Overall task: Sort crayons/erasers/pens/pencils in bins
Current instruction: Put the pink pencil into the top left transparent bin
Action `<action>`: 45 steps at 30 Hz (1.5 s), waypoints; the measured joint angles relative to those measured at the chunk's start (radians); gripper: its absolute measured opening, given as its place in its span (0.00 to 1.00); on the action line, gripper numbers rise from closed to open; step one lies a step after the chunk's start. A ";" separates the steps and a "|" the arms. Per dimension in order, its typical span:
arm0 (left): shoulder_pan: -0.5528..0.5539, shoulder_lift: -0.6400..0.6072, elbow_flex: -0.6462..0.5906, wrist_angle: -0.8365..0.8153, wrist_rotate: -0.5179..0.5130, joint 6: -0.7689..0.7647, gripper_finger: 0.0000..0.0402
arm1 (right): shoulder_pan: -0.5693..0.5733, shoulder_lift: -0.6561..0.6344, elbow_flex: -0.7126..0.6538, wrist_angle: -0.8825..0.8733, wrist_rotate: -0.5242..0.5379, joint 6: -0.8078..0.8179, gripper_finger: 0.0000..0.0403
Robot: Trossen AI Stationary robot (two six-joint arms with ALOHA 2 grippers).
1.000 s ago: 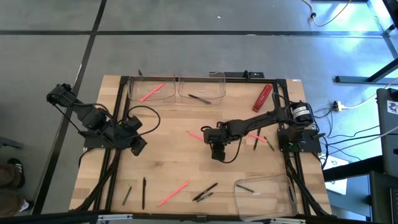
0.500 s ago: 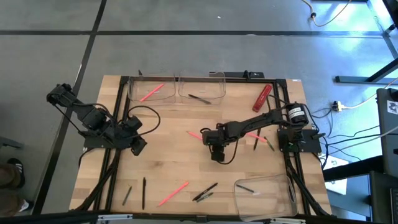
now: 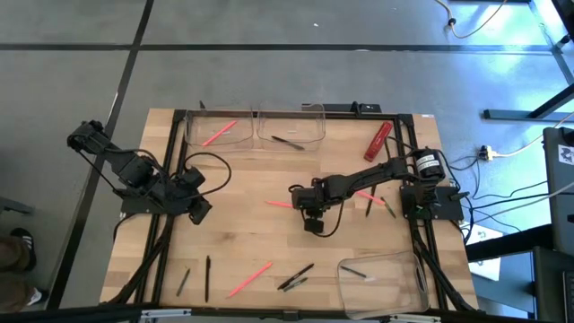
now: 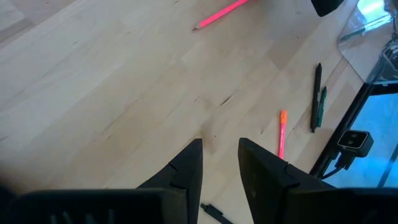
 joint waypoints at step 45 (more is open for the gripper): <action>0.000 0.000 0.000 0.015 -0.060 0.214 0.24 | -0.001 0.008 0.166 -0.025 -0.029 0.025 0.10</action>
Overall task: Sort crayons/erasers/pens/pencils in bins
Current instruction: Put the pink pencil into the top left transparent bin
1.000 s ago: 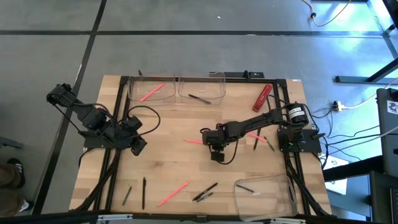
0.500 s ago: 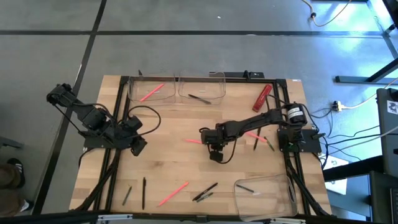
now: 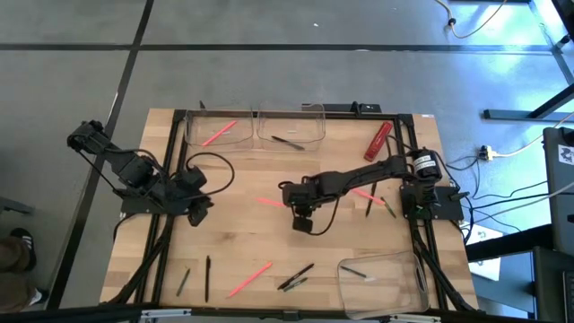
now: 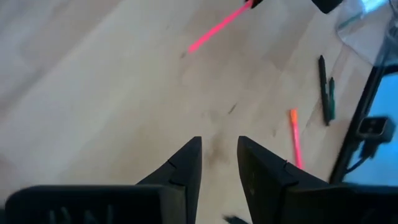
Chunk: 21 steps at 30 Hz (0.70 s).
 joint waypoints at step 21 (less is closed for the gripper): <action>0.103 0.081 0.000 0.346 -0.157 0.855 0.24 | 0.000 -0.004 0.335 -0.171 0.038 -0.090 0.10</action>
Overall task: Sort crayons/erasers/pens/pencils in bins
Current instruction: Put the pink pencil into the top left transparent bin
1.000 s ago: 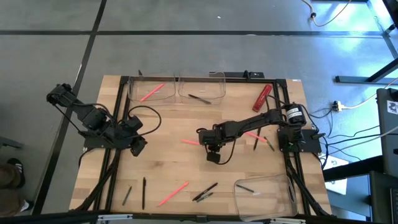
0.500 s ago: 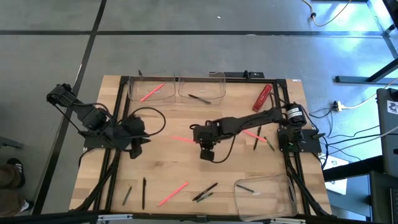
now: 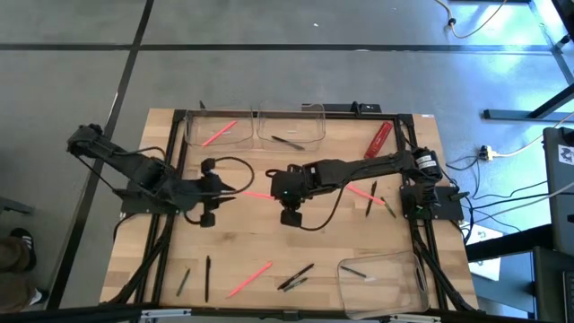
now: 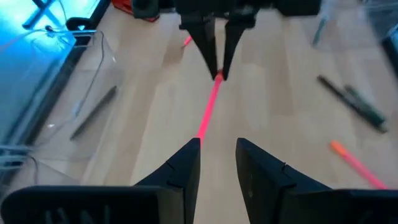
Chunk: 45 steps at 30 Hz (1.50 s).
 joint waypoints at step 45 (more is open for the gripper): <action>0.144 0.241 0.000 -0.036 0.036 0.206 0.24 | 0.000 0.000 0.001 -0.021 0.000 0.005 0.10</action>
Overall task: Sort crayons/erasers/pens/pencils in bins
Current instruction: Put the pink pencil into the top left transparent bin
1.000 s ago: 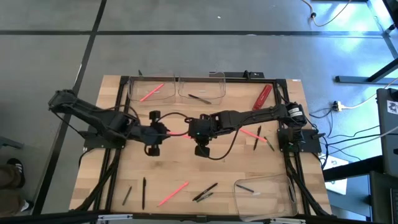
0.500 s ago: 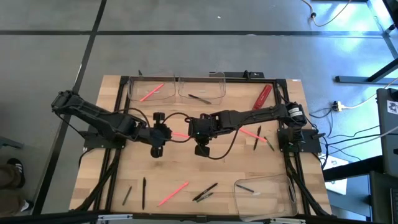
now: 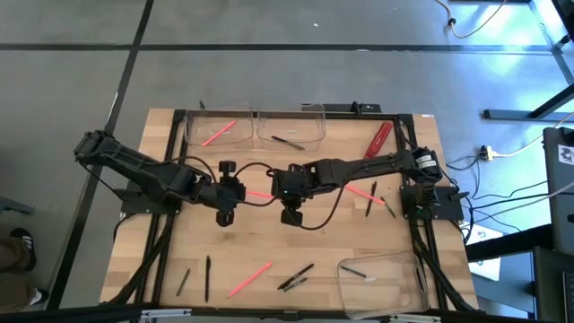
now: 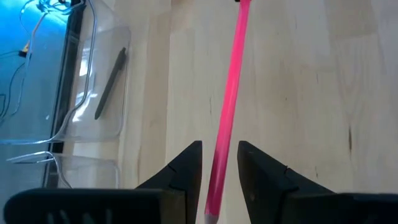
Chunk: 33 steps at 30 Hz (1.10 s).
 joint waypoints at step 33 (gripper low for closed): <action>0.031 0.001 0.000 -0.027 0.079 -0.019 0.02 | -0.001 -0.002 0.000 -0.006 0.002 0.003 0.10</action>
